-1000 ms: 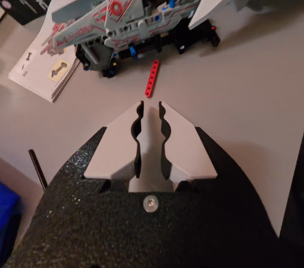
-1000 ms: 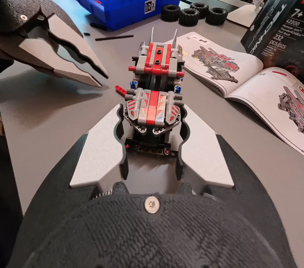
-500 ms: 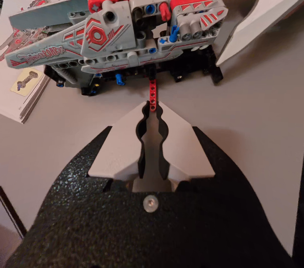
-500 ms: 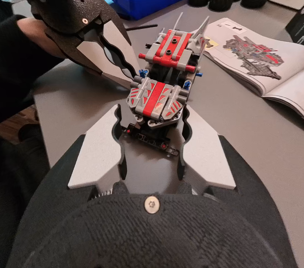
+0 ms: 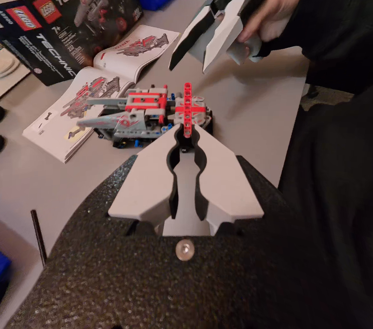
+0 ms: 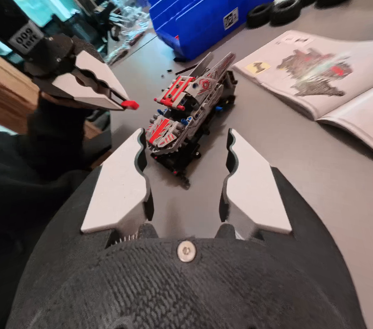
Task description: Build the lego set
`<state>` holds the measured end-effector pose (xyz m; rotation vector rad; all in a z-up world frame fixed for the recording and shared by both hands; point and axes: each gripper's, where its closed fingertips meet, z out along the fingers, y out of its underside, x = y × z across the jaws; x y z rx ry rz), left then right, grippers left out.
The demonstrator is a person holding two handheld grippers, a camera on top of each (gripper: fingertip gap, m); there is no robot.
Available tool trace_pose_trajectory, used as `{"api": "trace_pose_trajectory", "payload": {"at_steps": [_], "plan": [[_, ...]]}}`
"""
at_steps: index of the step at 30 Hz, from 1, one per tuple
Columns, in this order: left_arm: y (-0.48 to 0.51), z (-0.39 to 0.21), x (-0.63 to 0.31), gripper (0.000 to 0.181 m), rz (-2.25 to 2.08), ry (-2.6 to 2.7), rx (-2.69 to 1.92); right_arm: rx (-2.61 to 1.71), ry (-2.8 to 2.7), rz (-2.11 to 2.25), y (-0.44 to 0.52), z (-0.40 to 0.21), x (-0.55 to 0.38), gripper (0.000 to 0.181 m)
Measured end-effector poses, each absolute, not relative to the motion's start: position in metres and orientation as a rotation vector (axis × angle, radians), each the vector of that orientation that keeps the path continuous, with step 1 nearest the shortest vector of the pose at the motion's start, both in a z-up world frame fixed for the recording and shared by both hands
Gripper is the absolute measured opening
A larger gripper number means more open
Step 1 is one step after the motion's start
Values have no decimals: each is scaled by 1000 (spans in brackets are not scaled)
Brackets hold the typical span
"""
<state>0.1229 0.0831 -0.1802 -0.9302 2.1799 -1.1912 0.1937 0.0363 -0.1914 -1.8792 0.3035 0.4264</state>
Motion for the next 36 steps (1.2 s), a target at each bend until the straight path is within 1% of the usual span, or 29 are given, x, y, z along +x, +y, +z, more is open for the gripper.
{"api": "trace_pose_trajectory", "payload": {"at_steps": [3, 7, 9, 11, 13, 14, 15, 16, 19, 26, 31, 36], "plan": [[71, -192, 138, 5, -1089, 2252, -963, -1874, 306, 560, 41, -195, 190, 79], [74, -205, 151, 5, -943, 2289, -1032, -1851, 329, 695, 46, -197, 186, 69], [76, -206, 154, 5, -904, 2278, -1060, -1861, 327, 668, 48, -199, 191, 56], [76, -207, 154, 5, -888, 2278, -1090, -1829, 247, 610, 49, -191, 192, 31], [76, -207, 153, 5, -859, 2286, -1092, -1797, 109, 512, 49, -180, 190, 26], [76, -207, 153, 5, -846, 2288, -1088, -1798, 35, 445, 49, -178, 190, 30], [76, -207, 153, 5, -835, 2292, -1084, -1790, -54, 389, 49, -176, 189, 30], [76, -207, 152, 5, -826, 2300, -1075, -1788, -136, 364, 48, -176, 186, 25], [75, -207, 153, 5, -812, 2313, -1065, -1827, -294, 339, 49, -185, 188, 19], [76, -207, 152, 5, -833, 2306, -1079, -1837, -551, 383, 51, -197, 173, 15], [78, -207, 151, 5, -847, 2288, -1082, -1816, -551, 360, 61, -193, 177, 3], [77, -207, 150, 5, -860, 2270, -1053, -1817, -586, 347, 61, -194, 176, 0]]}}
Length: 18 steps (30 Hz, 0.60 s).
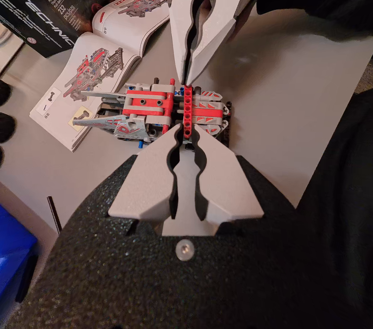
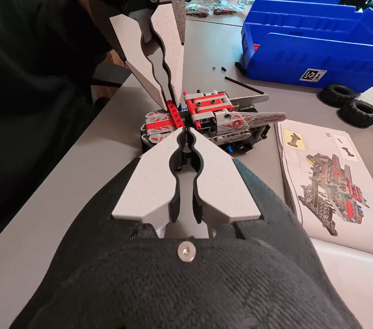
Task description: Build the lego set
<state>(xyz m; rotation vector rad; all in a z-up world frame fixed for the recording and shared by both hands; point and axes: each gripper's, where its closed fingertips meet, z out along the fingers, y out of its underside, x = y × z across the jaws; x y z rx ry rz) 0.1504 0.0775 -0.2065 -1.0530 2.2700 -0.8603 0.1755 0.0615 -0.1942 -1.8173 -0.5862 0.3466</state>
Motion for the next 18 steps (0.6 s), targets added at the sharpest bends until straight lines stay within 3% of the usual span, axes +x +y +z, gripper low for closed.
{"api": "trace_pose_trajectory", "payload": {"at_steps": [4, 7, 12, 18], "plan": [[77, -206, 151, 5, -882, 2249, -1041, -1819, -591, 309, 61, -194, 175, 3], [80, -206, 152, 5, -874, 2227, -1038, -1831, -619, 342, 57, -197, 171, 22], [78, -206, 152, 5, -916, 2229, -1002, -1816, -608, 314, 61, -197, 173, 7], [79, -204, 153, 5, -963, 2179, -976, -1799, -628, 269, 61, -198, 174, 6]]}}
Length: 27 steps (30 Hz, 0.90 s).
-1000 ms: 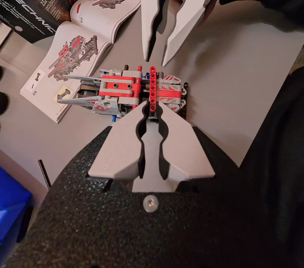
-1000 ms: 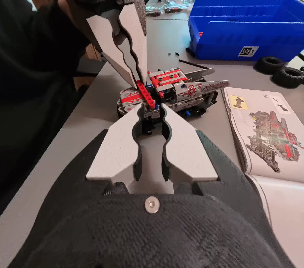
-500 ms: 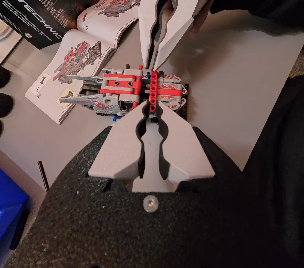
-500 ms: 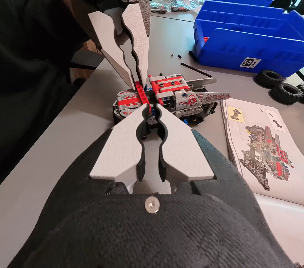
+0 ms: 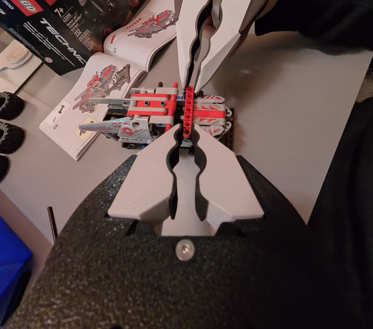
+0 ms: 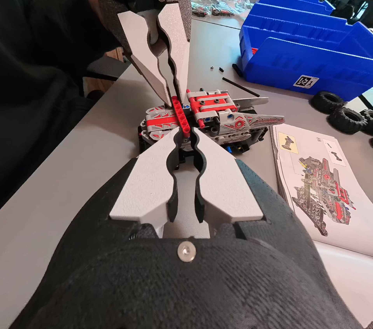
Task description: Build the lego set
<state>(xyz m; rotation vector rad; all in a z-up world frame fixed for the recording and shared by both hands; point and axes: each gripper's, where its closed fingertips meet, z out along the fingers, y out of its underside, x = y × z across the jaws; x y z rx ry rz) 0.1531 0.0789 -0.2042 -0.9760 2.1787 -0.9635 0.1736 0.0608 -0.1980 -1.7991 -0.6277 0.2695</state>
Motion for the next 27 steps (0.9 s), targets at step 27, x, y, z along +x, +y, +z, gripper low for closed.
{"api": "trace_pose_trajectory", "payload": {"at_steps": [27], "plan": [[94, -199, 147, 8, -1254, 1929, -1113, -1844, -555, 193, 73, -195, 168, 6]]}}
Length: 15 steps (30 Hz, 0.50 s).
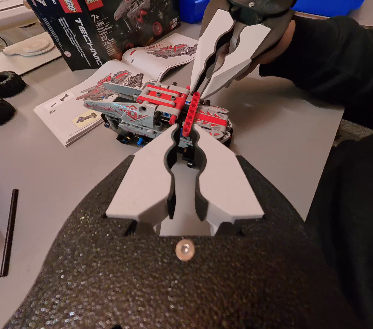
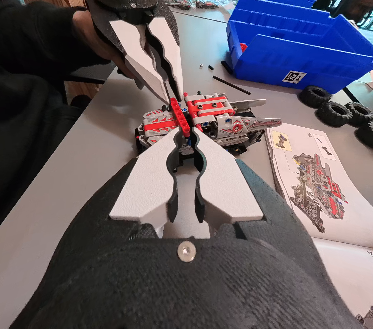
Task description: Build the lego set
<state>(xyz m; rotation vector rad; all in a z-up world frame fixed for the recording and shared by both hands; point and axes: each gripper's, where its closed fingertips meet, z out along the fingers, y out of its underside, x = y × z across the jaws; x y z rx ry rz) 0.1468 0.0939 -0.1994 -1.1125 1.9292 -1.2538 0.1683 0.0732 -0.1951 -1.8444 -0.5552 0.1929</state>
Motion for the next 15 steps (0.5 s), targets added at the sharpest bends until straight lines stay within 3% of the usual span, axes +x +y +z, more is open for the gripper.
{"api": "trace_pose_trajectory", "payload": {"at_steps": [9, 15], "plan": [[103, -200, 145, 6, -1205, 1869, -1140, -1854, -486, 149, 72, -195, 179, 5], [114, -201, 147, 21, -1458, 1688, -1378, -1847, -498, 133, 72, -194, 174, 5]]}}
